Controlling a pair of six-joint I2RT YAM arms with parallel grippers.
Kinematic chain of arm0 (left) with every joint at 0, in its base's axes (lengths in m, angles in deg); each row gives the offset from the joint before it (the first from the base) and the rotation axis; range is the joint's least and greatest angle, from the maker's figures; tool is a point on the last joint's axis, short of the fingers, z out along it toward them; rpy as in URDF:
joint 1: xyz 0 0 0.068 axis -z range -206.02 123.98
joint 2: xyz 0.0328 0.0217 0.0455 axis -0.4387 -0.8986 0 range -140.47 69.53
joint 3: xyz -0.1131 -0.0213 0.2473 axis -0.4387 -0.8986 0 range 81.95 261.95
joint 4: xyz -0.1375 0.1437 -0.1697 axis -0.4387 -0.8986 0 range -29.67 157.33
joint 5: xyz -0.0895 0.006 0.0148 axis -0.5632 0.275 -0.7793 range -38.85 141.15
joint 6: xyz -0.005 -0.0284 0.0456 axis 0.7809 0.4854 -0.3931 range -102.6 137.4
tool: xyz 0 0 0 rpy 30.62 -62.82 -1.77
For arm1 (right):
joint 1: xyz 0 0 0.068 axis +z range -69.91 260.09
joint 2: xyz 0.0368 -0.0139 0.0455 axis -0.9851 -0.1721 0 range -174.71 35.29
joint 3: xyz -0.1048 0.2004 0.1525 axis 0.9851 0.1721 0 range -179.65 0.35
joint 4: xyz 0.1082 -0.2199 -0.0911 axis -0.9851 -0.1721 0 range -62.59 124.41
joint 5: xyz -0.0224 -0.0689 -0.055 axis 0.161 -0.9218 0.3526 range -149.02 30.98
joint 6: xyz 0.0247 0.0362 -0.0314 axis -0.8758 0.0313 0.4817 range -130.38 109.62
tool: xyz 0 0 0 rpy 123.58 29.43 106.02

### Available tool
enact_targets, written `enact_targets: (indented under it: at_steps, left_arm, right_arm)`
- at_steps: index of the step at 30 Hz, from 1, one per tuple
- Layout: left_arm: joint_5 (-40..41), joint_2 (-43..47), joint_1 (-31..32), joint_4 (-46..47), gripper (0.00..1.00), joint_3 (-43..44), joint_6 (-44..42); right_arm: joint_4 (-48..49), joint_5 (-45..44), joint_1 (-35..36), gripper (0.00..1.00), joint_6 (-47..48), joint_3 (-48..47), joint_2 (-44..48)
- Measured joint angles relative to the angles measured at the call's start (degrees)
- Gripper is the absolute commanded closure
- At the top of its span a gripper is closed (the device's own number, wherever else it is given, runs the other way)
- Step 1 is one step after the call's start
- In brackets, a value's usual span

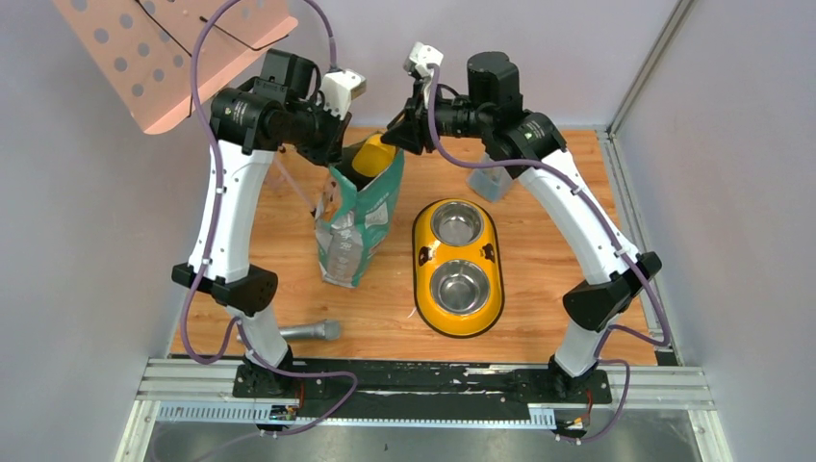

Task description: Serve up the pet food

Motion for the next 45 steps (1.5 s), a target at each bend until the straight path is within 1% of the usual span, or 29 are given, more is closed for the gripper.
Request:
enact_targets:
  at_steps: [2, 5, 8, 10, 13, 15, 22, 29, 34, 40, 45]
  left_arm:
    - [-2.2, 0.0, 0.0, 0.4, 1.0, -0.5, 0.0]
    - [-6.8, 2.8, -0.1, 6.3, 1.0, -7.6, 0.4]
    - [-10.5, 7.6, -0.1, 13.7, 1.0, -17.3, 0.5]
    - [-11.4, 9.1, -0.1, 15.6, 1.0, -19.6, 0.5]
    - [-12.3, 9.2, -0.3, 17.3, 1.0, -20.4, 1.4]
    - [-13.0, 9.2, -0.3, 17.9, 1.0, -20.5, 2.3]
    - [-13.4, 8.7, -0.3, 19.8, 1.0, -21.2, 4.3]
    - [-13.3, 8.6, -0.5, 21.2, 1.0, -22.2, 5.5]
    - [-13.5, 8.6, -0.3, 25.0, 1.0, -25.4, 7.9]
    - [-9.3, 7.7, -0.3, 26.3, 1.0, -26.4, 8.3]
    - [-7.0, 7.1, -0.4, 28.1, 1.0, -28.4, 8.4]
  right_arm:
    - [-2.3, -0.3, 0.7, 1.0, 1.4, 0.0, -0.2]
    - [-4.9, -0.7, 1.3, 1.0, 2.9, 0.1, -0.6]
    - [-6.4, -1.2, 1.6, 1.0, 3.9, 0.7, -1.9]
    - [-7.5, -1.4, 1.6, 1.0, 4.0, 0.8, -3.6]
    - [-7.7, -2.8, 1.6, 1.0, 4.0, 2.5, -5.6]
    - [-6.8, -3.9, 1.6, 1.0, 4.2, 5.5, -5.9]
    - [2.5, -4.3, 1.9, 1.0, 4.8, 13.5, -4.1]
    - [4.7, -3.3, 2.1, 1.0, 5.9, 14.6, -4.9]
    - [8.0, -1.5, 2.2, 1.0, 6.7, 17.6, -5.5]
    - [13.4, 1.3, 3.3, 1.0, 6.2, 19.8, -7.8]
    - [15.0, 4.6, 3.7, 1.0, 5.3, 18.9, -10.6]
